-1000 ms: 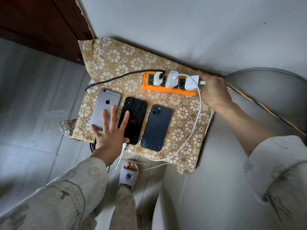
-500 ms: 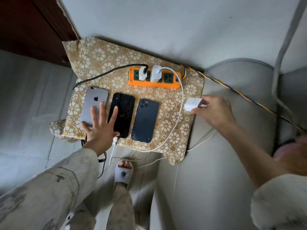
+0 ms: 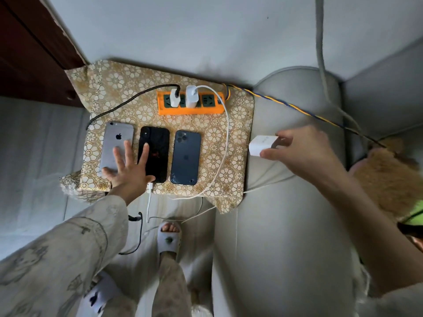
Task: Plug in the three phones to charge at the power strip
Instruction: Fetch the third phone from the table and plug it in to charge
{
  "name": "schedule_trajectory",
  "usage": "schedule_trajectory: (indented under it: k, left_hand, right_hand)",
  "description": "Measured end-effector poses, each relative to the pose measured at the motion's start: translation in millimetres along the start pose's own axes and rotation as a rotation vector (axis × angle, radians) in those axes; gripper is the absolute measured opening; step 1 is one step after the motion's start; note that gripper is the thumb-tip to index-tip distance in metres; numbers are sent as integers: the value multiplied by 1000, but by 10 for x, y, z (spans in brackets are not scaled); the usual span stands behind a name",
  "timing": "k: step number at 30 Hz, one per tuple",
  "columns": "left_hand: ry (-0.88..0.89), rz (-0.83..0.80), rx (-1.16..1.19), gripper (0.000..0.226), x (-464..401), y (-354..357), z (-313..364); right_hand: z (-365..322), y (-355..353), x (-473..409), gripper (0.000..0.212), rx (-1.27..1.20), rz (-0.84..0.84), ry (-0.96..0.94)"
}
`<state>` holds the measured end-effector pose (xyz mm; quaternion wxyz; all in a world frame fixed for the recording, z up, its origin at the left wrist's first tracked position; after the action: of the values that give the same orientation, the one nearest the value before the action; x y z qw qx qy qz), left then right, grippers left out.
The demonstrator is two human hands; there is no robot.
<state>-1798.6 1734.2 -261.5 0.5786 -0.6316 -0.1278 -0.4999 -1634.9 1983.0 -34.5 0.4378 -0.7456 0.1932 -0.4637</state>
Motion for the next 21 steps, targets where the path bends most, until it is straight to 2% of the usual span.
schedule_trajectory:
  k: [3,6,9,11,12,14,16,18,19,21]
  left_hand:
    - [11,-14,13,84,14,-9,13]
    - [2,-3,86,85,61,-57,48]
    - [85,179,112,68,259,-198,284]
    - [281,374,210,47,512,-320,622]
    - [370,406,286,40,629,-337,799]
    - [491,272,466,38,753,-242,1153]
    - [593,-40,587,49,852,23,1552]
    - [693,-283,597,58,998,273,1900]
    - [720,-348,593,56,1055,357,2012]
    - [736,-442,600,37,1149,471,2132]
  right_hand:
    - [-29,-103,157,38,-35,19,-10]
    - [-63,-179,216,47,-257,72,-44]
    - [-124,-53,116,64,-429,34,-47]
    - [-154,31,22,62,-496,32,-38]
    - [-156,55,-22,59,-533,38,-34]
    - [-154,103,-105,55,-648,27,-29]
    - [-132,153,-167,58,-766,7,-21]
    - [-104,164,-196,58,-811,15,-26]
    - [-90,161,-198,58,-823,18,-28]
    - [-46,161,-199,57,-834,15,-28]
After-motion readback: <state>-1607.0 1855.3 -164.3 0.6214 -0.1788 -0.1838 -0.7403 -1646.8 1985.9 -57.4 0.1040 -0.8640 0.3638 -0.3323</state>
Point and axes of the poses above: each hand's wrist, its own x-axis away from the middle knuckle, its own y-axis out of the palm, z = x × y, the point moved 9 cm from there along -x, towards the middle knuckle, and after that the axes turned 7 degrees about -z, right-handed, at the moved point
